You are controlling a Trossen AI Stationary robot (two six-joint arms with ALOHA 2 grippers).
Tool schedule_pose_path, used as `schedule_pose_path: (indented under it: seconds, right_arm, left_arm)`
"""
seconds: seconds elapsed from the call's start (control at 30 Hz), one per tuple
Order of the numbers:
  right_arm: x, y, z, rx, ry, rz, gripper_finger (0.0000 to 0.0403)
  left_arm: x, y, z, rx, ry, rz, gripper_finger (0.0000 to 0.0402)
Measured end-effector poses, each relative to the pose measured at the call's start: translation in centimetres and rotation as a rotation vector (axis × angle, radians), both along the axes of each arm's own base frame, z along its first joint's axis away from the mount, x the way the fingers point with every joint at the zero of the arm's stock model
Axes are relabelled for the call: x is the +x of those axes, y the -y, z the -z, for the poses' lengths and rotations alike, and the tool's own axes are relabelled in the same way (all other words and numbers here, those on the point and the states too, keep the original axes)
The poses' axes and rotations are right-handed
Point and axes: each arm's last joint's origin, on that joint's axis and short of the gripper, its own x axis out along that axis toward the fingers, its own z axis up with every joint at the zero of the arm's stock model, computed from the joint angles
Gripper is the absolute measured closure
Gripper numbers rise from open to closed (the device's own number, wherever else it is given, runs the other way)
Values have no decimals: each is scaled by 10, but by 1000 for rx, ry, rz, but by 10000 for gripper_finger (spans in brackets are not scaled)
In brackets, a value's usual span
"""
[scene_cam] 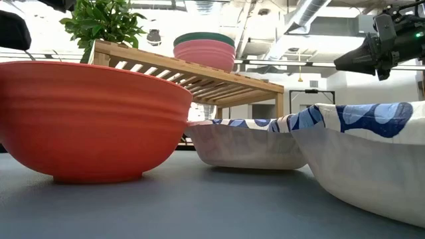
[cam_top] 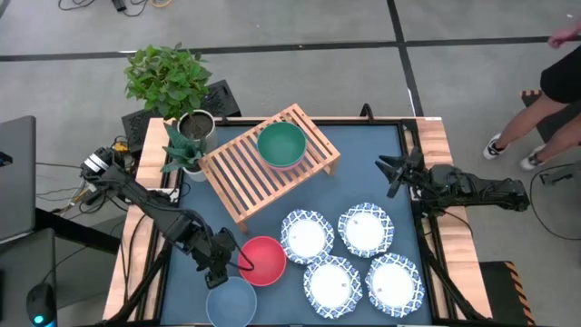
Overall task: Place and stack bowls onto a shelf
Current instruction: Stack the blue bowl on top of the green bowl on the shelf
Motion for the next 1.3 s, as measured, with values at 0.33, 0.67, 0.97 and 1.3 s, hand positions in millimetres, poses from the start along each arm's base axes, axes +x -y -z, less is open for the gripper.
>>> schedule_pose_path:
  seconds: [0.33,0.67,0.97,1.3]
  right_arm:
    - [0,0,1,0,-14,0,259]
    - [0,0,1,0,-15,0,259]
    - [0,0,1,0,-15,0,259]
    - [0,0,1,0,-16,0,259]
  left_arm:
    - [-8,11,0,51,32,-29,132]
    - [-6,14,-1,52,84,-42,132]
    - [-9,19,-2,62,103,-84,132]
    - [-9,27,1,45,112,-93,132]
